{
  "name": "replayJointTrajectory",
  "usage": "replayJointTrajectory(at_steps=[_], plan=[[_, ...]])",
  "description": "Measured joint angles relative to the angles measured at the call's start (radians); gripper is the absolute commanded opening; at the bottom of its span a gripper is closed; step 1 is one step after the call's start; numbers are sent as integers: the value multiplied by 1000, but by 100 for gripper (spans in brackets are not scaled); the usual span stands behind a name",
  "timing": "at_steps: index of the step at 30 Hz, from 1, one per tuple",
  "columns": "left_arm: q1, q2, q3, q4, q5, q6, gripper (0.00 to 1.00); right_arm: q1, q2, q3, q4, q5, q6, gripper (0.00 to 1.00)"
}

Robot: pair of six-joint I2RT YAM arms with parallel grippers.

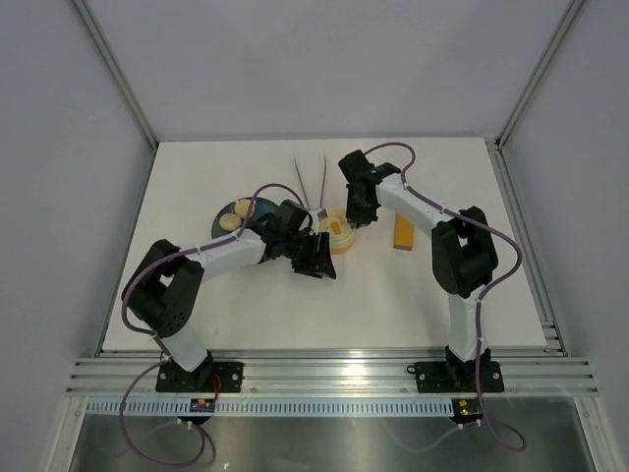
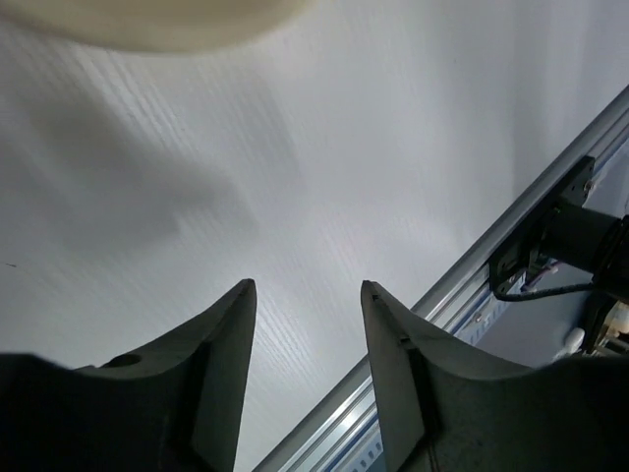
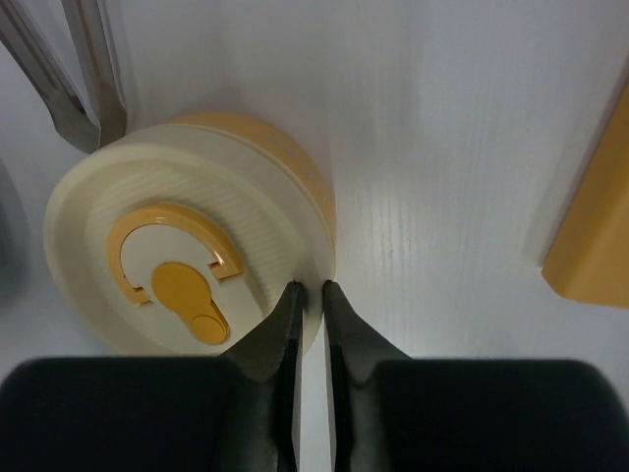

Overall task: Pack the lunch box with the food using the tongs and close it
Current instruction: Adjust the packing box at the center of the board.

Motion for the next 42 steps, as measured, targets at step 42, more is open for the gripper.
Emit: replayJointTrajectory(at_steps=[42], plan=[[143,-335,76,-148,-82,29,56,-13,-103,-64,-87,90,-55,50]])
